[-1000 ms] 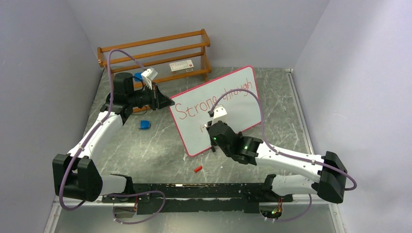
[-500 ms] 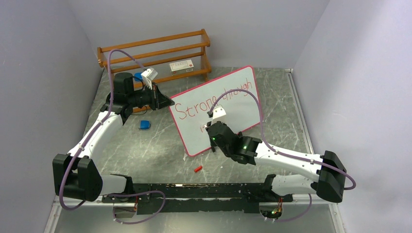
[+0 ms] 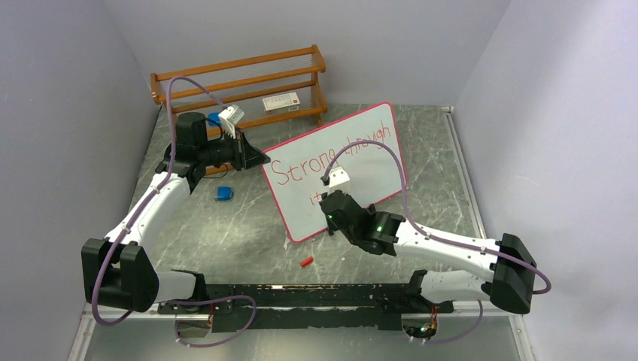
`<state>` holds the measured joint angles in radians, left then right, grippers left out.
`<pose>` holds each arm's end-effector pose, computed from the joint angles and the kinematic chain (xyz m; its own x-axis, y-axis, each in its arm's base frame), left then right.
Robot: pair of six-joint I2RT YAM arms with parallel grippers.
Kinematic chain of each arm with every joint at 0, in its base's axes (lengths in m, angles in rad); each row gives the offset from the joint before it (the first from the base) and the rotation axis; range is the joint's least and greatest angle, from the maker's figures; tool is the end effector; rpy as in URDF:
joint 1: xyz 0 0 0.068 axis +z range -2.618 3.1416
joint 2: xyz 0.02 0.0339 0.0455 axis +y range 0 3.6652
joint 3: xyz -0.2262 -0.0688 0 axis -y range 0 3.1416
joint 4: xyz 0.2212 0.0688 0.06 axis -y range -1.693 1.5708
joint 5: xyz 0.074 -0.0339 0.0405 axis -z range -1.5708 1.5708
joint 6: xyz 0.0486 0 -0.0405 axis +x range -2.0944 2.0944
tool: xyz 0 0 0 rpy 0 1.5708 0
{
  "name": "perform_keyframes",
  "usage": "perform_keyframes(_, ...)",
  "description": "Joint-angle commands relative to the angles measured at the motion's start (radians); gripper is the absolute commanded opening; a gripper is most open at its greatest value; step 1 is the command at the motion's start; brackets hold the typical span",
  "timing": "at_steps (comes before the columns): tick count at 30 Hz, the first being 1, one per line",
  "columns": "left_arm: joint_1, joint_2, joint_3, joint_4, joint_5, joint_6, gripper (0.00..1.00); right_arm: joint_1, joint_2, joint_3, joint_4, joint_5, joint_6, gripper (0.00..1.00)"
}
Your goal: Write a sentence on the whiteboard
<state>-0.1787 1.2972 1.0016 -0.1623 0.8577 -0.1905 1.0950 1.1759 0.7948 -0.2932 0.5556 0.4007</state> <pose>0.2718 -0.0865 0.2775 -0.5756 -0.0219 -0.8174 0.6873 0.5286 -0.4981 0.1376 0.2111 0.2237 -0.4843 -0.2164 -0.8477 -0.4101 0.9121 0.0015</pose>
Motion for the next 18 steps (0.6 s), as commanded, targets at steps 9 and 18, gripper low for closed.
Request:
perform_keyframes(9, -0.015, 0.031, -0.014, -0.083, -0.101, 0.063, 0.05, -0.005, -0.014, -0.038, -0.044, 0.082, 0.022, 0.0)
perform_keyframes(18, -0.015, 0.033, -0.013, -0.088, -0.106, 0.065, 0.05, -0.015, -0.084, -0.041, 0.023, 0.067, -0.015, 0.0)
